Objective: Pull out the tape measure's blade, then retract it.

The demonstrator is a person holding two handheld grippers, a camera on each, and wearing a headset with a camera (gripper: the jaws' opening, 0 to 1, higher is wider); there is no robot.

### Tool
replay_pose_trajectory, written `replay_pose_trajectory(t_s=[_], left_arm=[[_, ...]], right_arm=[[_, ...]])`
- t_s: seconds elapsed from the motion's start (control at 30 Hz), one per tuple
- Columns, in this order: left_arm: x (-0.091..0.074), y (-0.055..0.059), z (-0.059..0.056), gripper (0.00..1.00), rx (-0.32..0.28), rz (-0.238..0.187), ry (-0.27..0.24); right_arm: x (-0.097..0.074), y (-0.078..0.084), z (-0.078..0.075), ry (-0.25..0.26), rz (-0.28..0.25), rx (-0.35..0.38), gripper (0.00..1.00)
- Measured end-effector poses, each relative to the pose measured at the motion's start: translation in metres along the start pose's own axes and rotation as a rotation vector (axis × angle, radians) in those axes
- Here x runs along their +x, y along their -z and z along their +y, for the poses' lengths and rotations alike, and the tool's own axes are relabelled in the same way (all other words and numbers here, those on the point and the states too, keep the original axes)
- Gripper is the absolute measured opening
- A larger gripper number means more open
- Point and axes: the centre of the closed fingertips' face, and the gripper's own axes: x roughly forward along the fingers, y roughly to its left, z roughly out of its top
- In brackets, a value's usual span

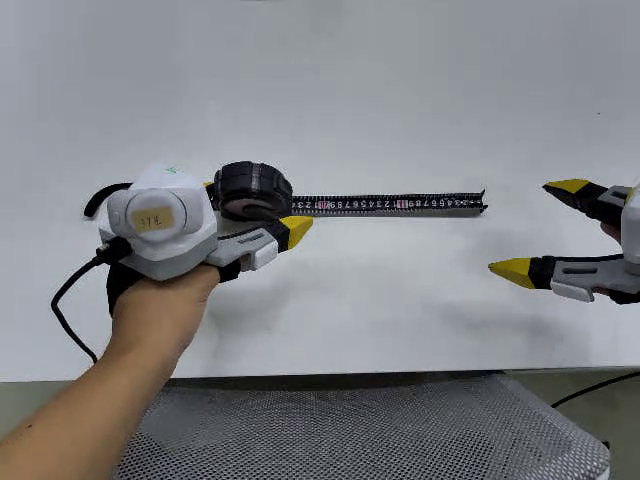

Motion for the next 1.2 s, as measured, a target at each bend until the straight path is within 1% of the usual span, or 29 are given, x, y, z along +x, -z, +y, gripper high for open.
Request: replay_pose_trajectory(t_s=[0.23, 0.4, 0.43, 0.47, 0.53, 0.67, 0.7, 0.83, 0.9, 1.2], left_arm=[[0.005, -0.002, 0.001, 0.77, -0.019, -0.002, -0.047], [0.007, -0.002, 0.007, 0.72, -0.033, -0.001, -0.081], [0.007, -0.002, 0.007, 0.71, -0.036, 0.000, -0.084], [0.008, -0.003, 0.009, 0.70, -0.054, -0.003, -0.092], [0.009, -0.003, 0.009, 0.70, -0.062, -0.004, -0.097], [0.011, -0.003, 0.011, 0.69, -0.074, -0.001, -0.125], [0.011, -0.004, 0.011, 0.69, -0.087, -0.004, -0.129], [0.013, -0.004, 0.013, 0.68, -0.086, 0.001, -0.143], [0.013, -0.003, 0.015, 0.67, -0.090, 0.005, -0.151], [0.015, -0.002, 0.018, 0.65, -0.111, 0.009, -0.176]], right_arm=[[0.005, 0.000, -0.006, -0.038, 0.035, -0.054, 0.56], [0.011, -0.002, -0.008, -0.068, 0.063, -0.099, 0.50], [0.012, -0.002, -0.009, -0.072, 0.066, -0.106, 0.50], [0.013, -0.002, -0.009, -0.081, 0.073, -0.117, 0.50], [0.015, -0.002, -0.010, -0.092, 0.085, -0.135, 0.48], [0.020, -0.002, -0.013, -0.112, 0.103, -0.166, 0.45], [0.022, -0.002, -0.014, -0.119, 0.110, -0.174, 0.45], [0.026, -0.003, -0.016, -0.135, 0.124, -0.196, 0.43], [0.029, -0.002, -0.016, -0.143, 0.140, -0.212, 0.42], [0.036, 0.003, -0.021, -0.181, 0.176, -0.257, 0.38]])
